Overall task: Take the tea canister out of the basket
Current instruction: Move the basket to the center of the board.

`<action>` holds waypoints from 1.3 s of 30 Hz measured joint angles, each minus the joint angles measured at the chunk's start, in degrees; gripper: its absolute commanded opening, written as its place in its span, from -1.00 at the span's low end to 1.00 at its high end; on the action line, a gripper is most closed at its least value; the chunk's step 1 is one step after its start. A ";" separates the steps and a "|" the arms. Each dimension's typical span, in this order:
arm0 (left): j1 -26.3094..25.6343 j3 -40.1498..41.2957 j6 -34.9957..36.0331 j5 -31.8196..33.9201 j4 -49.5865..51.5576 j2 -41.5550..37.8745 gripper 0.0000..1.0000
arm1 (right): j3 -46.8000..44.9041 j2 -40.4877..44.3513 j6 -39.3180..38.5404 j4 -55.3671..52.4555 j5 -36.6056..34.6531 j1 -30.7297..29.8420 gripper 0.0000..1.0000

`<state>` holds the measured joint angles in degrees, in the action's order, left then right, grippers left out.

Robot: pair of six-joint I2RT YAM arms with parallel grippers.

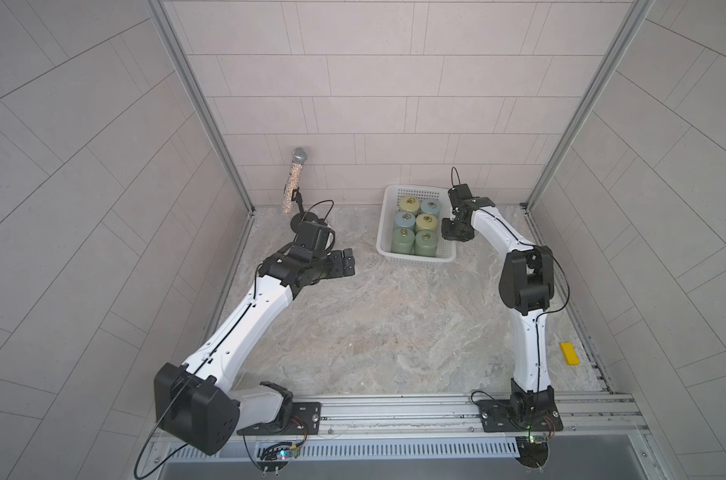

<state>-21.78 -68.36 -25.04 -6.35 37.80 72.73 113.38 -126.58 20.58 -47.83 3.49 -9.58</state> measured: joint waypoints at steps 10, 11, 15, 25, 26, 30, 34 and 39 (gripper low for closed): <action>-0.48 1.66 -0.63 0.63 0.00 -2.10 1.00 | -21.44 13.57 4.28 7.89 -1.33 -7.32 -0.95; -0.50 1.86 -0.72 0.66 -0.02 -2.10 1.00 | -22.80 14.51 4.46 8.15 -1.38 -8.22 -0.95; -0.72 2.69 -1.05 0.90 0.00 -2.38 1.00 | -26.23 16.90 4.50 8.98 -1.09 -11.26 -0.95; -2.25 4.85 -2.62 2.80 0.09 -5.27 1.00 | -28.76 18.69 4.70 10.08 -0.74 -15.17 -0.52; -2.27 4.98 -3.08 3.39 0.24 -5.27 1.00 | -28.76 18.71 4.76 10.01 -0.81 -15.19 -0.24; -2.36 5.20 -3.89 4.57 0.70 -5.31 1.00 | -28.76 19.39 3.19 7.91 -1.07 -15.96 0.34; -2.38 5.79 -3.82 5.16 0.70 -6.21 1.00 | -28.63 23.50 2.82 6.03 -1.68 -16.68 0.56; -2.38 6.54 -3.37 5.25 0.35 -7.65 1.00 | -27.63 29.97 2.12 4.50 -2.43 -17.35 0.73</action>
<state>-24.16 -61.82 -28.40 -1.10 38.15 65.08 85.76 -96.62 22.70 -43.33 1.06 -26.94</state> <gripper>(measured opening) 0.999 0.855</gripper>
